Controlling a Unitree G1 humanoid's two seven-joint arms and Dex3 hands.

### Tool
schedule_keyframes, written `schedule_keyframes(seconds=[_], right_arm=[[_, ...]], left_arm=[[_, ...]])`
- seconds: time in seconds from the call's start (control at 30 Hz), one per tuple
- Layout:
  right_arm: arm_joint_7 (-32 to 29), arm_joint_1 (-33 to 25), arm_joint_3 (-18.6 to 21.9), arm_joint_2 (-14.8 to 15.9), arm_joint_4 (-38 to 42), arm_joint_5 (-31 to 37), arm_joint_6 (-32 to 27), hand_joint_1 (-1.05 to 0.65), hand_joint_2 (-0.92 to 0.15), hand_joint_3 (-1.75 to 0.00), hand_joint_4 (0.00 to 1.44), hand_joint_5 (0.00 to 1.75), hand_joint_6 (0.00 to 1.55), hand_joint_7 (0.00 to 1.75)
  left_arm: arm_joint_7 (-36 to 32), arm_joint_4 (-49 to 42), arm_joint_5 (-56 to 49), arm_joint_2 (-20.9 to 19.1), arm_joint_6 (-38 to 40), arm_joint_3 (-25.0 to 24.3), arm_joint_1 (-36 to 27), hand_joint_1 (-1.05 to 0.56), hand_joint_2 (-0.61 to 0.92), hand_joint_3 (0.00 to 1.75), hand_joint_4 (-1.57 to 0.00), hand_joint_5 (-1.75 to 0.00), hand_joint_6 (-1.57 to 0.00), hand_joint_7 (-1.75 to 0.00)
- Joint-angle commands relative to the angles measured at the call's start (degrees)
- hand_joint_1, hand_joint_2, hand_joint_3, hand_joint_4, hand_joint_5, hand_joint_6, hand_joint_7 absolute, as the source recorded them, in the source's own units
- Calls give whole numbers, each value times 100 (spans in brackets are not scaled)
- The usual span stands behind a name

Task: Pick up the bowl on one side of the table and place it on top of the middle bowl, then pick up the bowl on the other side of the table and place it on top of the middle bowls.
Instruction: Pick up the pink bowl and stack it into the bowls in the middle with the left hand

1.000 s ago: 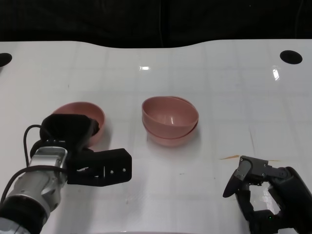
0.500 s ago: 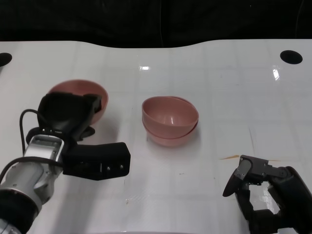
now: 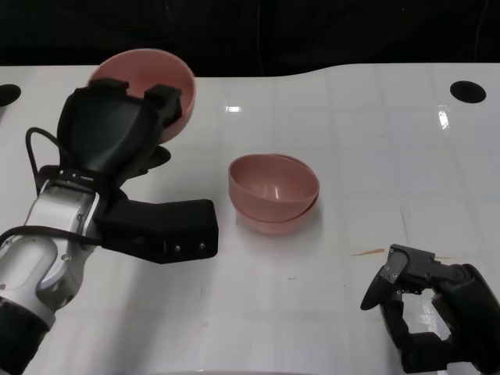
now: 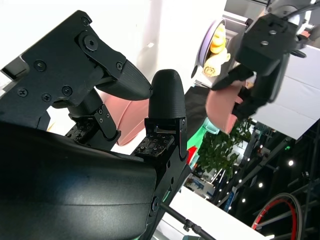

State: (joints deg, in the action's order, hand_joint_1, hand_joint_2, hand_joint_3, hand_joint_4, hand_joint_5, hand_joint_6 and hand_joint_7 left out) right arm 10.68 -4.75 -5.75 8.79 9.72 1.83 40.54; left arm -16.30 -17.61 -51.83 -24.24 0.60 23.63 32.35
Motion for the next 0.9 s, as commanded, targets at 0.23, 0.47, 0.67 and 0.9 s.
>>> schedule_keyframes(seconds=[0.23, 0.47, 0.67, 0.9], right_arm=[[33, 23, 78, 9, 86, -74, -4, -25, -41, -132, 90, 175, 80, 147], [-14, 53, 72, -20, 133, 19, -31, -26, -41, -132, 90, 175, 81, 146], [-88, 63, 86, 3, 187, 218, -55, -27, -41, -133, 90, 175, 80, 146], [-134, 48, 87, -34, 192, 222, -29, -25, -40, -135, 89, 175, 81, 146]], left_arm=[[461, 373, 47, 169, -303, 13, 357, -31, 89, 14, -88, -175, -78, -148], [867, 271, 437, 567, -523, 41, 446, -30, 85, 7, -92, -175, -81, -125], [859, 52, 544, 865, -757, 151, 498, -28, 88, 3, -92, -175, -103, -70], [1195, -251, 979, 1113, -1055, 155, 461, -28, 60, 86, -92, -175, -73, -173]])
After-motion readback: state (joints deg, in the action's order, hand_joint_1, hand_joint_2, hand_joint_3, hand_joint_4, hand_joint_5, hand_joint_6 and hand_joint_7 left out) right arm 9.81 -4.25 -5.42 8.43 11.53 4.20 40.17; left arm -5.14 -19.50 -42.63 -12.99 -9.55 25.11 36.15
